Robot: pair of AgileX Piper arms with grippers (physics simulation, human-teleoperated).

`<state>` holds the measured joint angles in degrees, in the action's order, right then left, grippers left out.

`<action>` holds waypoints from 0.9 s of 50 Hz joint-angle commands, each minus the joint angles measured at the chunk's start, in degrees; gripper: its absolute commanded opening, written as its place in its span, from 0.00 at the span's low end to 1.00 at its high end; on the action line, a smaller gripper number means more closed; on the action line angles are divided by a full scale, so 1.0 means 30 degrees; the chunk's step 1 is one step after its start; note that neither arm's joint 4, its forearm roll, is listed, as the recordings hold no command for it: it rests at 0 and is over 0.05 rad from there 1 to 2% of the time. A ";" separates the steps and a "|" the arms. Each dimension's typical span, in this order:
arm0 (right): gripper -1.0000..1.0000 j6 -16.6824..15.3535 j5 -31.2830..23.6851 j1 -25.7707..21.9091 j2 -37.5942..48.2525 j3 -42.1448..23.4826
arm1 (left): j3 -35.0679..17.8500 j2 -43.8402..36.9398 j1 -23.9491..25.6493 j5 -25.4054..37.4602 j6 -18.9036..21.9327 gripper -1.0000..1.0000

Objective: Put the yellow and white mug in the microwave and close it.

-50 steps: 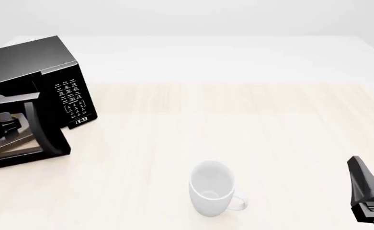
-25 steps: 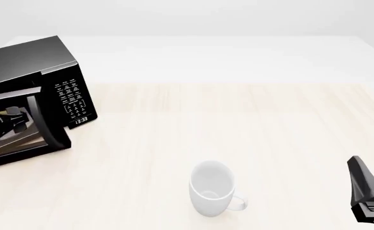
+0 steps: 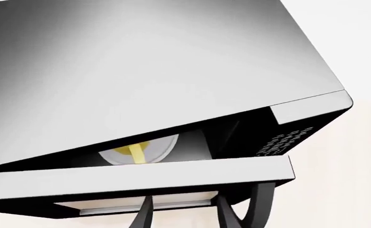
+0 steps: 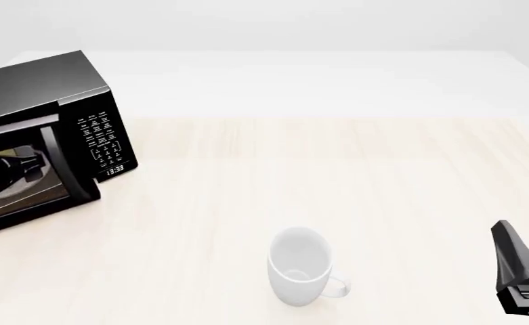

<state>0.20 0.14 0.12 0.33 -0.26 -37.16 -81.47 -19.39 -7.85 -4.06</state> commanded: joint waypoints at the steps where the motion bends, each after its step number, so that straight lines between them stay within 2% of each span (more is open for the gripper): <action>1: 1.00 -0.0001 0.0000 0.0005 0.0000 0.0000 | -0.0348 -0.0564 -0.0107 -0.0137 -0.0188 1.00; 23: 1.00 0.0000 0.0001 -0.0003 -0.0002 0.0000 | -0.1189 -0.1429 -0.0071 -0.0227 -0.0483 1.00; 45: 1.00 -0.0003 0.0000 0.0001 0.0001 0.0000 | -0.2391 -0.2508 -0.0981 -0.0467 -0.0416 1.00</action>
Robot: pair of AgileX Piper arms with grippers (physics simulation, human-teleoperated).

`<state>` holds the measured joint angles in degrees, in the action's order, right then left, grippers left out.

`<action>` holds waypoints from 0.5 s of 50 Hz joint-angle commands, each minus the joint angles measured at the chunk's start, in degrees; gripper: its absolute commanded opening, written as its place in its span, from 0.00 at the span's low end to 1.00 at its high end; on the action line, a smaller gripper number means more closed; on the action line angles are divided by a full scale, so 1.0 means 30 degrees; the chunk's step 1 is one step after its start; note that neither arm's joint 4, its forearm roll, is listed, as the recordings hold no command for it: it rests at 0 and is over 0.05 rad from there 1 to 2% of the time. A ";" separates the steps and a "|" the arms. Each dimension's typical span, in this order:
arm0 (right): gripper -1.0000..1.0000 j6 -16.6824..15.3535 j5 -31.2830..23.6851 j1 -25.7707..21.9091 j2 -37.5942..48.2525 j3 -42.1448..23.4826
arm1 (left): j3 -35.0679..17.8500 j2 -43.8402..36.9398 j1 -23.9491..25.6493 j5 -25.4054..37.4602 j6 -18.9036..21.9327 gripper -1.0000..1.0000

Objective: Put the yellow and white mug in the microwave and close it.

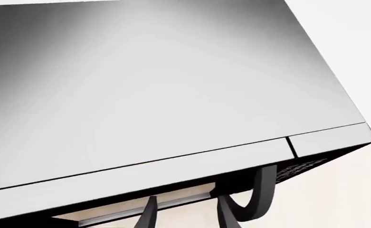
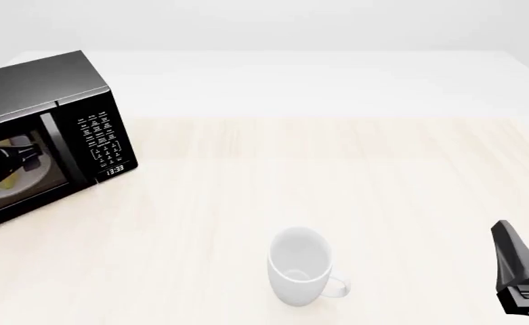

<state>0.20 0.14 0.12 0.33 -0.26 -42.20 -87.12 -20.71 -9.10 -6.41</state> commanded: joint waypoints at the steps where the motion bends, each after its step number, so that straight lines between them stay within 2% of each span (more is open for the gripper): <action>1: 1.00 -0.0003 0.0000 0.0003 0.0001 0.0000 | -0.0740 -0.0620 -0.0537 0.0003 0.0341 1.00; 13: 1.00 -0.0002 -0.0002 -0.0001 0.0004 0.0000 | -0.0215 0.0222 -0.0310 0.0465 0.0303 1.00; 25: 1.00 0.0001 0.0001 0.0000 -0.0001 0.0000 | 0.1087 0.1924 0.0001 0.1052 0.0286 1.00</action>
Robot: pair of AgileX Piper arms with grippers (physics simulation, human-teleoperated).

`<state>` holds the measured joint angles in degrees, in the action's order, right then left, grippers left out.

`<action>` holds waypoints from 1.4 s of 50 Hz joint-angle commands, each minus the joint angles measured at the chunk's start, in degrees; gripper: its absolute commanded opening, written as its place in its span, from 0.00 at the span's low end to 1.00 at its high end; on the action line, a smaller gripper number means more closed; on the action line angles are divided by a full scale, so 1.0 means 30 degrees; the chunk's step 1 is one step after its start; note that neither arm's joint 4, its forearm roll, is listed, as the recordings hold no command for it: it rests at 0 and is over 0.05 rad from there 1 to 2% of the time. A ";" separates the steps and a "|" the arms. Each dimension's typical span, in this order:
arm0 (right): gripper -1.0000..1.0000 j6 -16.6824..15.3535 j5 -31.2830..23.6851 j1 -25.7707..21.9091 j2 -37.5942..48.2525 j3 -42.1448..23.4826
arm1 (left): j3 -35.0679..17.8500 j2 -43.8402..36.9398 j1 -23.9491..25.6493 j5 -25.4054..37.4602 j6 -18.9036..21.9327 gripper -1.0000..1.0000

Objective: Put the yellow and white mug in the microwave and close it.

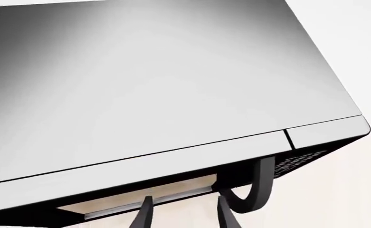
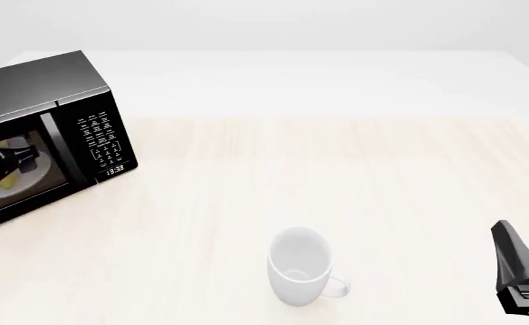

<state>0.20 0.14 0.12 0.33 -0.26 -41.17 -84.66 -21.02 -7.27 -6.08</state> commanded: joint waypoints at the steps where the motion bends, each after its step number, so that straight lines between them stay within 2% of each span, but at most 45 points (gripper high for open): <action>1: 1.00 -0.0001 0.0000 0.0001 -0.0001 0.0000 | 0.0804 0.1235 0.0135 0.0491 0.0174 1.00; 40: 1.00 0.0001 0.0001 0.0004 -0.0001 0.0000 | 0.2085 0.4955 0.0353 0.2186 -0.0146 1.00; 56: 1.00 -0.0003 0.0001 -0.0001 -0.0001 0.0000 | 0.2404 0.7312 0.0258 0.3810 -0.0399 1.00; 70: 1.00 0.0001 0.0000 0.0000 0.0000 0.0000 | 0.1874 0.9735 -0.0315 0.6032 -0.0659 1.00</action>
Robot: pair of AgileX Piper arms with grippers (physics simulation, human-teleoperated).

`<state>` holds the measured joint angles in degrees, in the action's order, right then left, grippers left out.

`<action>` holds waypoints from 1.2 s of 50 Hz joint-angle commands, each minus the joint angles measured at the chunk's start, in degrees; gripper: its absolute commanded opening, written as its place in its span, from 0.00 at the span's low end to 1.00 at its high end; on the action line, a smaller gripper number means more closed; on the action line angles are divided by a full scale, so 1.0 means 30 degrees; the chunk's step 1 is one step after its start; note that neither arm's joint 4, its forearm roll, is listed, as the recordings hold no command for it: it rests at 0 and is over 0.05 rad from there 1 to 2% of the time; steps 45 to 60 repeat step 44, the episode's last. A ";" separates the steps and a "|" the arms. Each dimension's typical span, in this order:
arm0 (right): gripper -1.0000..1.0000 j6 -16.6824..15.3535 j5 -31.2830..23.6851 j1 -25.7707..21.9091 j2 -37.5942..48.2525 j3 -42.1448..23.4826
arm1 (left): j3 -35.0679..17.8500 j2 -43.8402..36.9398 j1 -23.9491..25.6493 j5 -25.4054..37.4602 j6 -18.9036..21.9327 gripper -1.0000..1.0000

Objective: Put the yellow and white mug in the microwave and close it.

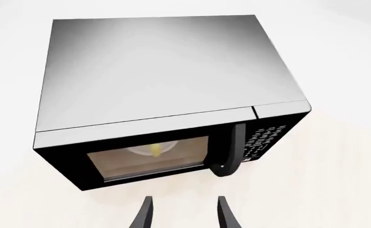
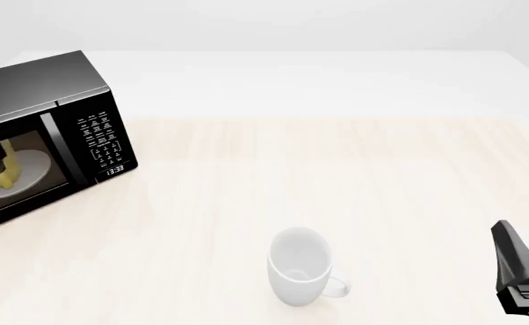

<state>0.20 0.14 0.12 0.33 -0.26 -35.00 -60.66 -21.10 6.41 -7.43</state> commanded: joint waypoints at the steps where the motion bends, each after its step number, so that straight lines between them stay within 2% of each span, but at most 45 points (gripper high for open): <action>1: 1.00 0.0000 -0.0001 0.0000 0.0003 0.0000 | -0.0214 0.1830 -0.0310 0.1578 -0.0245 1.00; 8: 1.00 0.0001 0.0000 -0.0003 0.0000 0.0000 | -0.0553 0.3284 -0.0828 0.2683 -0.0337 1.00; 13: 1.00 -0.0001 0.0000 0.0001 0.0000 0.0000 | -0.0844 0.4618 -0.0622 0.3922 -0.0942 1.00; 25: 1.00 -0.0003 0.0000 0.0000 0.0000 0.0000 | -0.1504 0.6701 -0.0554 0.6099 -0.1171 1.00; 31: 1.00 0.0000 0.0001 0.0002 -0.0001 0.0000 | -0.1653 0.7786 -0.0674 0.6893 -0.0828 1.00; 44: 1.00 0.0003 0.0000 0.0004 0.0001 0.0000 | -0.1993 0.9134 -0.1261 0.8145 -0.0665 1.00; 60: 1.00 0.0003 0.0000 0.0004 0.0001 0.0000 | -0.1993 0.9134 -0.1261 0.8145 -0.0665 1.00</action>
